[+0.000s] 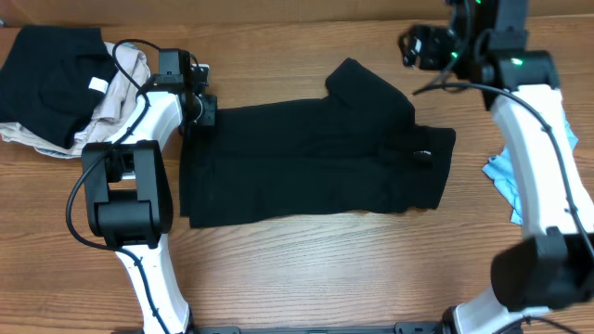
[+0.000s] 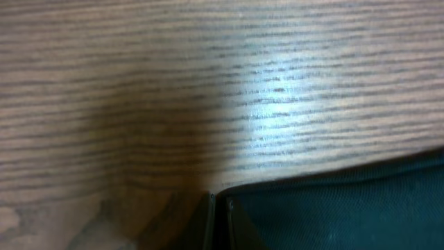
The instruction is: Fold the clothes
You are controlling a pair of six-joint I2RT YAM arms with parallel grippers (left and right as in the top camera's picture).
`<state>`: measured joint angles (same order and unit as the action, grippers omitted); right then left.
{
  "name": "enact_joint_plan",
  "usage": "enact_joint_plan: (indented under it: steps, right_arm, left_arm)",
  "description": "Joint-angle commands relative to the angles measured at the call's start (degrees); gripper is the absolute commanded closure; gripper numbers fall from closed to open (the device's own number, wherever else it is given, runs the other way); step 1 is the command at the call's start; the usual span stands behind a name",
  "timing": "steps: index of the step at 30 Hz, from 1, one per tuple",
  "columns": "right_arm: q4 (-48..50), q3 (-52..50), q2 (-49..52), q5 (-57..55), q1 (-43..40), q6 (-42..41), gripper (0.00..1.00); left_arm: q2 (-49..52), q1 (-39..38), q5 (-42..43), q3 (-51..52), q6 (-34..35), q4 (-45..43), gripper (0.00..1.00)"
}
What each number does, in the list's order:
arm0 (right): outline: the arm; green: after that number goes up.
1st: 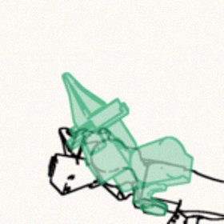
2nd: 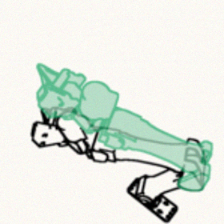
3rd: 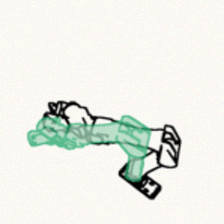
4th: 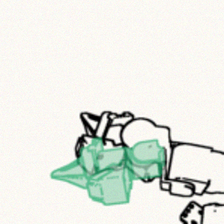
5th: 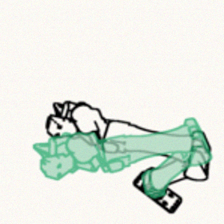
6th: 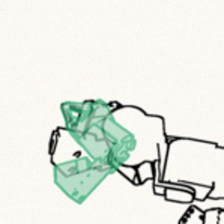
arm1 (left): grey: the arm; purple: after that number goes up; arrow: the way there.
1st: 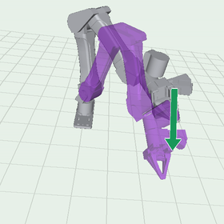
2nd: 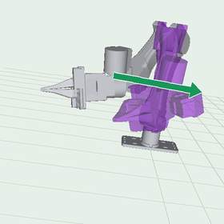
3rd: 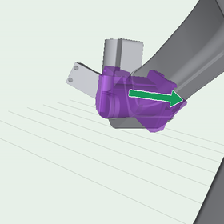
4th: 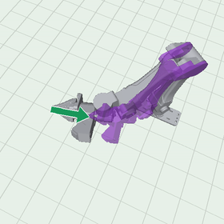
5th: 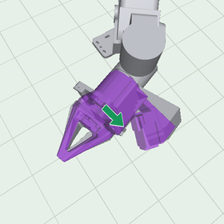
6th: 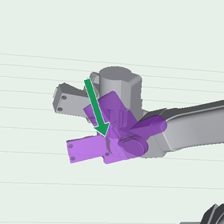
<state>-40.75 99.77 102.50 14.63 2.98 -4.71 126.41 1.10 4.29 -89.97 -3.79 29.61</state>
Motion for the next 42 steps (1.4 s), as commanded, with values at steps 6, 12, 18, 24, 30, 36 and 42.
enact_joint_plan:
  steps: [6,12,18,24,30,36,42]
  right_arm:
    - [17.9,0.7,19.1,0.0,5.5,-0.2,0.12]
    - [24.3,0.7,28.3,-1.9,6.1,-0.4,0.11]
    - [30.1,0.7,33.2,-2.2,6.1,-0.8,0.12]
    - [36.1,0.7,35.9,-7.1,6.1,-0.8,0.19]
    - [37.3,0.7,37.7,-7.5,6.1,0.3,0.30]
    - [37.6,0.7,37.7,-7.5,6.2,0.3,0.42]
    - [32.6,0.7,37.7,-7.5,6.8,1.7,0.55]
  left_arm:
    - [1.8,-0.1,0.2,0.5,3.0,4.6,0.96]
    - [1.8,-0.1,0.3,0.5,4.0,4.6,0.96]
    - [1.8,-0.1,0.2,0.5,4.2,4.5,0.96]
    - [1.8,-0.1,0.2,0.5,4.2,4.6,0.96]
    - [1.8,-0.1,0.2,0.5,4.2,4.4,0.96]
    - [1.8,-0.1,0.2,0.5,4.2,4.3,0.95]
    - [1.8,-0.1,0.2,0.5,4.2,4.2,0.93]
